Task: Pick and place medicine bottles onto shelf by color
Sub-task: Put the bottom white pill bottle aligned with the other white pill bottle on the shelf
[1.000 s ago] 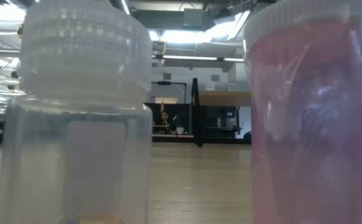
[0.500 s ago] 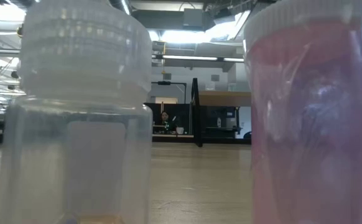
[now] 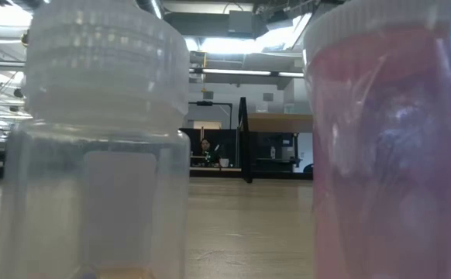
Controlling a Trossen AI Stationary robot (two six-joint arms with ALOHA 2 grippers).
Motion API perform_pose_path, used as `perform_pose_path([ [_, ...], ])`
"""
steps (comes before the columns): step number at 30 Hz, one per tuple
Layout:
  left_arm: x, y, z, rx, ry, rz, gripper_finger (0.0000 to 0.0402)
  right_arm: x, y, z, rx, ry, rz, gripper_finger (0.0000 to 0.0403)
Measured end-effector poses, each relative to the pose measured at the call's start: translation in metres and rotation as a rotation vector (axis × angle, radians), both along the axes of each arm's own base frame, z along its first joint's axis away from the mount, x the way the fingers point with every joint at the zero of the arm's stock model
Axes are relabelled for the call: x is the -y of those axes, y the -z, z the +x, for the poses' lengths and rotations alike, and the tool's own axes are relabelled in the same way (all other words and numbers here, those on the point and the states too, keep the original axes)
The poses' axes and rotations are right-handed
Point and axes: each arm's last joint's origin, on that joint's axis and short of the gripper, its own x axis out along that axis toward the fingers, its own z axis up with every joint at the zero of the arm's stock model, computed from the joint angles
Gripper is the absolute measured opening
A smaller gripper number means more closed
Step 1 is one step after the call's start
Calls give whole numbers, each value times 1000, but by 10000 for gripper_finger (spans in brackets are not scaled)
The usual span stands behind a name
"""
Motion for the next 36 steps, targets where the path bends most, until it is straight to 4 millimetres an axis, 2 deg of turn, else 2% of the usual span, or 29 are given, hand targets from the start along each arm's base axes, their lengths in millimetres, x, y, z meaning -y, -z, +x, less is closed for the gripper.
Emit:
perform_pose_path([
  [3, 2, 6, -9, -77, -27, -22, 334, -7, 2, 9, -5, -6, 15, 186],
  [9, 19, 9, -20, -162, 69, -122, 334, -30, 17, 40, -34, -18, -20, 186],
  [12, 23, 13, -30, -212, 15, -157, 334, -38, 24, 56, -39, 25, -8, 186],
  [15, 26, 16, -41, -272, -25, -155, 334, -42, 31, 64, -92, 30, 47, 186],
  [20, 31, 16, -46, -270, -4, -133, 334, -52, 35, 57, -206, 63, 201, 186],
  [25, 33, 16, -48, -259, 13, -108, 334, -71, 42, 37, -365, 147, 262, 186],
  [36, 33, 14, -45, -203, 77, -4, 334, -137, 56, 4, -591, 64, 341, 186],
])
